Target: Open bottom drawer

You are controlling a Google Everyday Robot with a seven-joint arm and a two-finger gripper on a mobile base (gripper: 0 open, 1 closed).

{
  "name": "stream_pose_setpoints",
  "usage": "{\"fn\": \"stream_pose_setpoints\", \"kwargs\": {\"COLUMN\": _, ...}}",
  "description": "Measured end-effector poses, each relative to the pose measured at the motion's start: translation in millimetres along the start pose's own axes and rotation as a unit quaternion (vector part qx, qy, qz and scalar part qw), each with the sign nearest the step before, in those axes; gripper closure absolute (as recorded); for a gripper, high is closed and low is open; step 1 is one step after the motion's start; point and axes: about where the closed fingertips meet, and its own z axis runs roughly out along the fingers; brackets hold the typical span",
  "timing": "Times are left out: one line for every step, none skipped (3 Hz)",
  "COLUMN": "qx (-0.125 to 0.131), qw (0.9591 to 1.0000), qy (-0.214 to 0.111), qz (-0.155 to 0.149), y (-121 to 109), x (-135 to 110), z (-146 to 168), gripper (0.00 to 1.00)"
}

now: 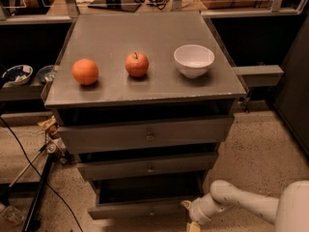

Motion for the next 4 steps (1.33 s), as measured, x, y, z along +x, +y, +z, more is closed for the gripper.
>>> {"fn": "stream_pose_setpoints", "kwargs": {"qx": -0.001, "qw": 1.0000, "qy": 0.000, "qz": -0.004, "y": 1, "x": 0, "z": 1, "gripper": 0.00}}
{"fn": "stream_pose_setpoints", "kwargs": {"qx": 0.022, "qw": 0.9998, "qy": 0.003, "qz": -0.002, "y": -3, "x": -4, "z": -5, "gripper": 0.00}}
{"fn": "stream_pose_setpoints", "kwargs": {"qx": 0.051, "qw": 0.9986, "qy": 0.009, "qz": -0.008, "y": -9, "x": -14, "z": -16, "gripper": 0.00}}
{"fn": "stream_pose_setpoints", "kwargs": {"qx": 0.058, "qw": 0.9982, "qy": 0.010, "qz": -0.010, "y": -12, "x": -17, "z": -19, "gripper": 0.00}}
